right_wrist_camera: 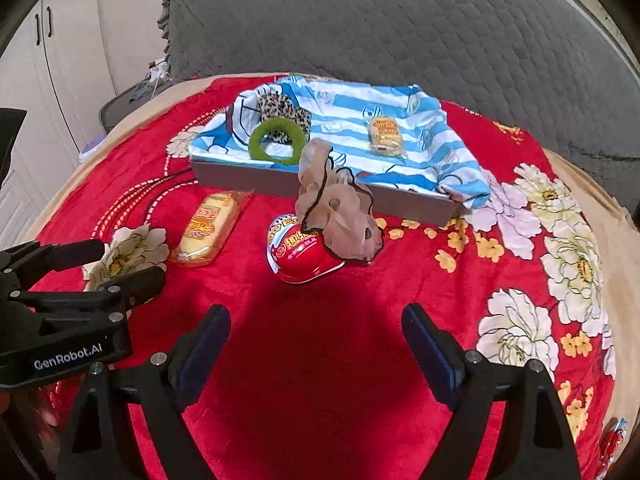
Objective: Organize objects
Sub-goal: 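Move right tool toward mesh bag and Kinder egg while left tool approaches snack cake, then close right tool on bag and egg while left tool grasps packaged snack cake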
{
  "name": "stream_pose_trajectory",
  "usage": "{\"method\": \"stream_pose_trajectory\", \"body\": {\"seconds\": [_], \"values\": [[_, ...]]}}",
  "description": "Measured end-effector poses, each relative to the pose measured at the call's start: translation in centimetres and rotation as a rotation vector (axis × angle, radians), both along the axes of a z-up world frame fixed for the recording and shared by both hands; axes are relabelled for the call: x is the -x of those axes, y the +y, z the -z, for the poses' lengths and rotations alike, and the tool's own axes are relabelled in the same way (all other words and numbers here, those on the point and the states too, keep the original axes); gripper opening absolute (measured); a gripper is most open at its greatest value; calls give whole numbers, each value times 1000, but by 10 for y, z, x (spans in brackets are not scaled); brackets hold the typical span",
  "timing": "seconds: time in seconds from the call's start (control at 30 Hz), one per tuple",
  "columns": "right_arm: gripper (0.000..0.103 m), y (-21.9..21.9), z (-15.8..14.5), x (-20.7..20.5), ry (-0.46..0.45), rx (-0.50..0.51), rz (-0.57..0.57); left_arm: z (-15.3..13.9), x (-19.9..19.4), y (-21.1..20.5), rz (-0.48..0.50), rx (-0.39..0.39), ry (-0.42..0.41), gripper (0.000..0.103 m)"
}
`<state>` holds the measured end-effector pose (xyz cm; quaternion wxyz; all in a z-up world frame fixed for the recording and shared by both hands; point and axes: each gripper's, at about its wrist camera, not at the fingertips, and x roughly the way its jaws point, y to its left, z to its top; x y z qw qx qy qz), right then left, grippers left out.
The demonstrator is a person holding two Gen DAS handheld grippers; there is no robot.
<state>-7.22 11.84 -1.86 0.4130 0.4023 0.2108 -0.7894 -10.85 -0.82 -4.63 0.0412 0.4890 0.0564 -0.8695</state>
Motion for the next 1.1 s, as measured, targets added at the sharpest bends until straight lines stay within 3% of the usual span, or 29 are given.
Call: {"method": "stream_pose_trajectory", "body": {"seconds": [1.1], "values": [[87,-57,53,45,-29,-65,-28,38,78,-6,12,-59,-28,80]]}}
